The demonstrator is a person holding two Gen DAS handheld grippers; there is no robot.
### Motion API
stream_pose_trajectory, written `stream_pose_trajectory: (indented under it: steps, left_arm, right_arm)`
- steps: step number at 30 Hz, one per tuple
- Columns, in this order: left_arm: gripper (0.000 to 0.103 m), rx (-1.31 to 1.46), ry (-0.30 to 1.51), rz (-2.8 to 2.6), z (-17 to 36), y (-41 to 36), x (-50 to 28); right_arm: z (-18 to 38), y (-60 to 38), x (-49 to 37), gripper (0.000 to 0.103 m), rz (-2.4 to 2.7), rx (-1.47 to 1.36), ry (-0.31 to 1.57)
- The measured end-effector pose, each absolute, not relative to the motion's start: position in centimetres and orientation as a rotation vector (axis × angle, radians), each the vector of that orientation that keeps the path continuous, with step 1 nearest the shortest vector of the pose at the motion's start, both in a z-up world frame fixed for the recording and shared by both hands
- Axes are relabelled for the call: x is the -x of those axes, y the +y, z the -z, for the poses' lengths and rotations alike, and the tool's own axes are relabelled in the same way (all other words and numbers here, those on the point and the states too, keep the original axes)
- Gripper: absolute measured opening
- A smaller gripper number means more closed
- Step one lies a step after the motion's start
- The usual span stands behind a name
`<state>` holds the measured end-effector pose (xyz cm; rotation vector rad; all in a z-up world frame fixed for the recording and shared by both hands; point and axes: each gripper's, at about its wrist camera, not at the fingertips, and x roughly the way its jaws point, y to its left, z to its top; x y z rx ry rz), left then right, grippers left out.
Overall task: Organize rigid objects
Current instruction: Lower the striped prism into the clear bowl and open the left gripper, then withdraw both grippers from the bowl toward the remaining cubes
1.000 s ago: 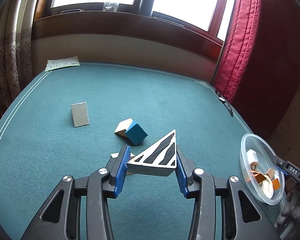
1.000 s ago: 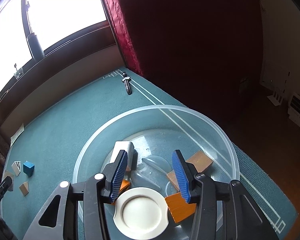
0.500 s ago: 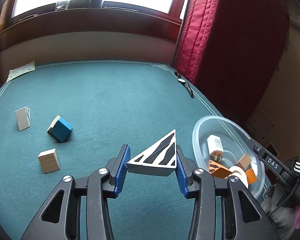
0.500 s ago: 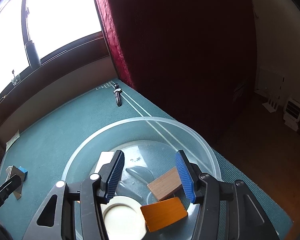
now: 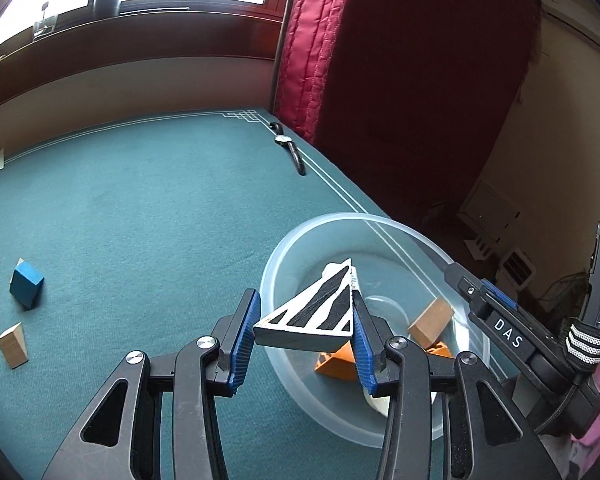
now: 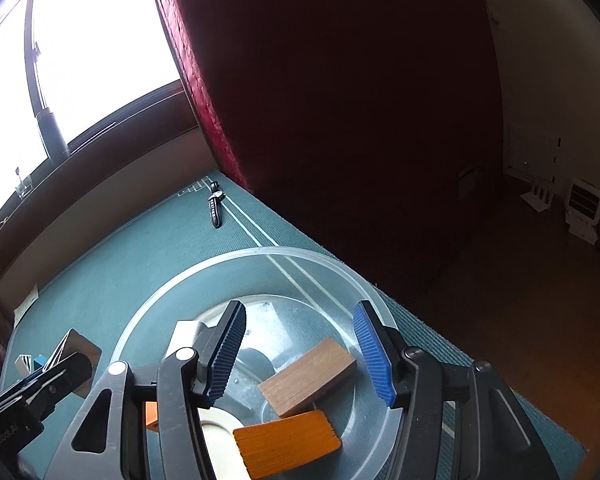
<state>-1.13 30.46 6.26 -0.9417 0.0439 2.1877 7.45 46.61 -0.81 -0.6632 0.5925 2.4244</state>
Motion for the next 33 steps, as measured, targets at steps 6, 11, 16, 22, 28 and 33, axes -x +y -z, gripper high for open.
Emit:
stream_pose_trajectory:
  steps: [6,11,16,22,28,33]
  left_arm:
    - [0.062,0.955,-0.013,-2.16,-6.0,31.1,1.3]
    - [0.062,0.972,-0.017,-2.183,-5.7,30.4,1.6]
    - [0.062,0.972,-0.017,-2.213,-5.6,29.7,1.9]
    - [0.062,0.979,0.005,-2.239,-5.2,29.6,1.8]
    - [0.07,0.981,0.007,-2.261,-5.0,29.2,1.6]
    - [0.07,0.983,-0.003,-2.285,-5.0,28.2,1.9]
  right_arm:
    - [0.7,46.9,-7.5,0.06,-2.423,0.651,0.604]
    - [0.9,47.0,-7.5,0.06,-2.421,0.653,0.61]
    - [0.9,46.7,-7.5,0.06,-2.428,0.66,0.605]
    - [0.8,46.6,-7.6,0.06,-2.432,0.663,0.606]
    - [0.9,46.1,-7.3,0.061,-2.442,0.671,0.604]
    - [0.8,45.6,-7.4,0.063,-2.457,0.671,0.599]
